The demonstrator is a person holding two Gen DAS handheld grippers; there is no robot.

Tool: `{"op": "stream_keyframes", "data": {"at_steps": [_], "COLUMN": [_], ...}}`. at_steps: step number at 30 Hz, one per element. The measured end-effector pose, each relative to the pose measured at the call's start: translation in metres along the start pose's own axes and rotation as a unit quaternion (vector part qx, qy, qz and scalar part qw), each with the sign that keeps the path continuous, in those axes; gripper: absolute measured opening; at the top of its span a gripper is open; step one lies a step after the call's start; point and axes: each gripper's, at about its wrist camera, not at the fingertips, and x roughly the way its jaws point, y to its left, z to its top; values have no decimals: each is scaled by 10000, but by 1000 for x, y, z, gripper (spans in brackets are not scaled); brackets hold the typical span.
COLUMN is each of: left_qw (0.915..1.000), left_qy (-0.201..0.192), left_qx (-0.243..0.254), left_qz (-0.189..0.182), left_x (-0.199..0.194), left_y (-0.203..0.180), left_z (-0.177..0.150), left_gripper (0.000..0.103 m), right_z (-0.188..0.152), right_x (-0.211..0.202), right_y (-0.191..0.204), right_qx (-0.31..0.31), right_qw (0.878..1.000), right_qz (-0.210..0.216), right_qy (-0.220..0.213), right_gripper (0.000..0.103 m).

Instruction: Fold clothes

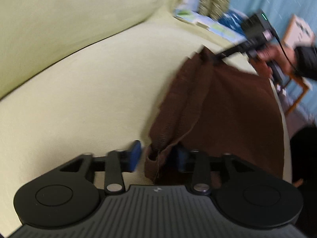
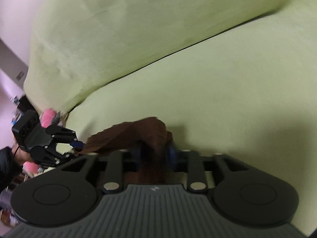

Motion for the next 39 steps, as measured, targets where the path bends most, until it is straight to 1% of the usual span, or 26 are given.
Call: {"op": "stream_keyframes", "data": {"at_steps": [1, 3, 5, 9, 12, 13, 15, 16, 17, 18, 19, 21, 22, 24, 25, 26, 27, 28, 29, 32, 33, 35, 36, 37, 38, 39], "left_qw": [10000, 9998, 9989, 9948, 9940, 9936, 9927, 9920, 9915, 9908, 9905, 9909, 9910, 9907, 9902, 9893, 9875, 9863, 9849, 9780, 9750, 9681, 9638, 9600, 9546, 9526], "left_qy": [-23, -96, -198, -441, -569, -582, -597, -590, -590, -601, -613, -651, -642, -582, -543, -491, -414, -365, -290, 31, 152, 392, 529, 630, 665, 647], "left_qx": [-59, -15, 59, -116, -88, -44, 63, 125, 166, 247, 313, 583, 671, 930, 1056, 1194, 1395, 1509, 1626, 2036, 2174, 2436, 2567, 2674, 2830, 2889], "left_qz": [53, 186, 429, 910, 934, 967, 1043, 1105, 1146, 1184, 1191, 1027, 963, 800, 736, 685, 598, 551, 514, 442, 423, 423, 492, 548, 650, 705], "left_x": [-2, -4, -5, -2, -7, -8, -10, -12, -14, -15, -16, -22, -23, -19, -16, -12, -3, 3, 11, 44, 55, 75, 86, 95, 103, 107], "left_y": [4, 6, 8, 10, 3, -1, -10, -17, -23, -33, -41, -68, -78, -103, -114, -124, -139, -149, -159, -190, -197, -210, -215, -219, -224, -226], "left_z": [1, 3, 6, 11, 11, 12, 13, 13, 13, 15, 16, 21, 22, 30, 33, 38, 44, 48, 53, 64, 66, 66, 64, 61, 54, 50], "left_gripper": [56, 56, 58, 58, 58, 58, 58, 58, 58, 58, 58, 61, 62, 62, 62, 62, 62, 62, 62, 62, 62, 61, 61, 61, 61, 61], "right_z": [-1, -1, -1, 6, 11, 11, 12, 12, 12, 12, 11, 0, -3, -25, -47, -58, -61, -75, -88, -106, -109, -115, -117, -118, -119, -120], "right_x": [-7, -15, -19, -19, -16, -14, -8, -5, -8, -14, -19, -46, -51, -75, -93, -101, -104, -111, -118, -128, -130, -132, -133, -133, -129, -124], "right_y": [-5, -8, -9, -6, 7, 11, 17, 20, 21, 20, 21, 27, 29, 36, 39, 41, 41, 41, 38, 24, 18, 5, 0, 0, -1, -3], "right_qx": [129, 170, 145, -11, -197, -296, -461, -488, -423, -315, -269, -73, -51, 106, 270, 343, 367, 431, 483, 419, 369, 201, 132, 58, -177, -362], "right_qw": [9998, 9994, 9989, 9978, 9976, 9978, 9979, 9973, 9970, 9971, 9969, 9950, 9947, 9929, 9915, 9907, 9904, 9897, 9897, 9909, 9922, 9964, 9969, 9972, 9975, 9971], "right_qz": [-5, -81, -140, -325, -213, -180, -301, -460, -528, -508, -491, -414, -405, -363, -347, -373, -398, -475, -534, -660, -593, 9, 244, 304, 465, 571], "right_qy": [-127, -290, -423, -576, -629, -563, -328, -301, -381, -481, -549, -911, -946, -1123, -1221, -1260, -1270, -1277, -1241, -1098, -1032, -821, -736, -676, -494, -353], "right_gripper": [34, 36, 36, 37, 37, 37, 39, 39, 39, 39, 39, 39, 40, 40, 40, 40, 40, 40, 40, 41, 42, 42, 43, 44, 44, 44]}}
